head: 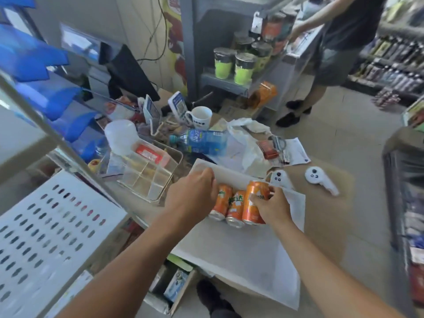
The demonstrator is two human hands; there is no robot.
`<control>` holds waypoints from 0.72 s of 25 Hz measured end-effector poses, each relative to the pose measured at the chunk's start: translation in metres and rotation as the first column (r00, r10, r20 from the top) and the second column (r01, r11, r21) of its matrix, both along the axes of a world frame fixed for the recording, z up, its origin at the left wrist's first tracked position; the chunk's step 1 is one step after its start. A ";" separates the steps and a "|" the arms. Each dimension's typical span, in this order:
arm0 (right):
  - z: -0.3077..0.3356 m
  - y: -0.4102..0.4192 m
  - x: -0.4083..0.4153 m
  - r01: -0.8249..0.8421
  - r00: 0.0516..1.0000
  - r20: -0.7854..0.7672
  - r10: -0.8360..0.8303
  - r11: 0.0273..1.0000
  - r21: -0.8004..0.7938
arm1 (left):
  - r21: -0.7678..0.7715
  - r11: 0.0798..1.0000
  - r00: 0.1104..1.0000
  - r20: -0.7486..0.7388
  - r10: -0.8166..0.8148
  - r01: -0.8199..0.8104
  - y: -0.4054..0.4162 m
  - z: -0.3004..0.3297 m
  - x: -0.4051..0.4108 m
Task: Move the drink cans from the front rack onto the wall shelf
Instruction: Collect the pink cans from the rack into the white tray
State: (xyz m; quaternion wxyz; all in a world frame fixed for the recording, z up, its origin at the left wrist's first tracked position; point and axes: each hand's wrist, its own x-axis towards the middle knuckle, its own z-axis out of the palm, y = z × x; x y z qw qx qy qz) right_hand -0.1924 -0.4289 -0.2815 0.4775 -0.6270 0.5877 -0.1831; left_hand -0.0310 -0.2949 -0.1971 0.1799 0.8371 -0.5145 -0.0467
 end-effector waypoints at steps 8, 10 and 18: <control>-0.068 -0.020 -0.008 0.105 0.978 -0.190 -0.082 0.988 0.114 | 0.148 0.989 1.000 -0.020 0.002 0.001 -0.030 -0.033 -0.004; -0.076 -0.024 -0.006 0.113 0.970 -0.228 -0.088 0.989 0.098 | 0.173 0.985 1.000 -0.012 -0.005 0.007 -0.034 -0.033 -0.007; -0.069 -0.026 -0.011 -0.100 0.942 -0.310 0.132 0.988 0.116 | 0.194 0.981 0.999 -0.033 0.030 -0.023 -0.035 -0.035 -0.008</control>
